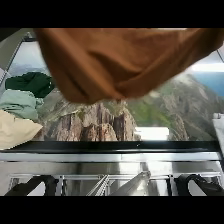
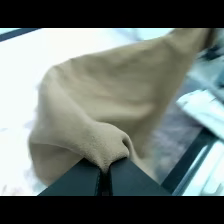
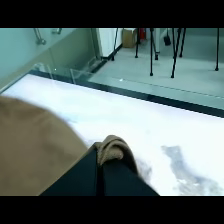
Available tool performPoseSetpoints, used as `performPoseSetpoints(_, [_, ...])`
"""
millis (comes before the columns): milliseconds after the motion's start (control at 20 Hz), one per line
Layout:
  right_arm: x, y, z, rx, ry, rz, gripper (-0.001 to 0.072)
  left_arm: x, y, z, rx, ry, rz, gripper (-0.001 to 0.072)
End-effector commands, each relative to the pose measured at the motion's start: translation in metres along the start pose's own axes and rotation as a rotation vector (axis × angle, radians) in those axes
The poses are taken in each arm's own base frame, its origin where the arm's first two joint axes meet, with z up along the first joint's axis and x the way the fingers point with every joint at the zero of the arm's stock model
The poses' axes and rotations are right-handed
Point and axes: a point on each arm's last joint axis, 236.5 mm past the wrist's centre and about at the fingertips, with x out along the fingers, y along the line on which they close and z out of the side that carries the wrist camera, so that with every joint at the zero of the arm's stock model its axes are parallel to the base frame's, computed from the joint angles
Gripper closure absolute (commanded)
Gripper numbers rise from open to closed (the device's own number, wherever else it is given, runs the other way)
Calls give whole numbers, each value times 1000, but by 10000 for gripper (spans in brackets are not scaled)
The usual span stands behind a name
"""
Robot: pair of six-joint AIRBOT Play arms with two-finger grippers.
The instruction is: Fold the shirts.
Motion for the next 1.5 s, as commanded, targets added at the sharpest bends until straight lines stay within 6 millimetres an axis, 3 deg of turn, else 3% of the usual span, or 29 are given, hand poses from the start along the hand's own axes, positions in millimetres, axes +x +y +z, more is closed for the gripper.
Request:
performPoseSetpoints(0, [20,-13,-22,85,79,25,691,-9,17,-38,-63,79,86,684])
performPoseSetpoints(150, [64,-42,-95,267,307,92,691,29,42,-100,-209,214,11,685])
performPoseSetpoints(250, [89,-61,-150,393,459,131,668,59,48,-145,-299,321,-66,685])
performPoseSetpoints(300, [100,-73,-180,463,531,133,452,74,50,-169,-337,380,-106,589])
performPoseSetpoints(350, [111,-86,-205,527,586,120,259,86,54,-187,-385,426,-130,345])
performPoseSetpoints(400, [120,-96,-229,579,632,113,232,95,62,-203,-435,463,-143,51])
performPoseSetpoints(450, [124,-101,-246,613,667,119,233,101,72,-216,-487,492,-150,-13])
performPoseSetpoints(600, [116,-95,-280,646,795,156,240,96,96,-247,-626,572,-177,-13])
performPoseSetpoints(650, [106,-92,-290,650,851,151,342,91,103,-257,-676,594,-188,-12])
performPoseSetpoints(700, [96,-86,-301,662,905,160,424,85,108,-268,-731,610,-193,-12])
performPoseSetpoints(850, [61,-46,-339,761,1013,199,414,73,120,-307,-889,624,-162,-12])
performPoseSetpoints(900, [51,-33,-354,787,1029,190,384,67,120,-325,-932,661,-142,-12])
performPoseSetpoints(1000, [33,2,-384,806,1053,184,205,51,113,-366,-1021,766,-78,-11])
performPoseSetpoints(1050, [29,23,-398,794,1057,203,205,43,108,-387,-1054,818,-35,-11])
performPoseSetpoints(1200, [25,99,-437,749,1089,323,206,33,94,-426,-1101,878,48,-11])
performPoseSetpoints(1450, [41,179,-483,628,1146,425,213,34,76,-463,-1137,847,122,5])
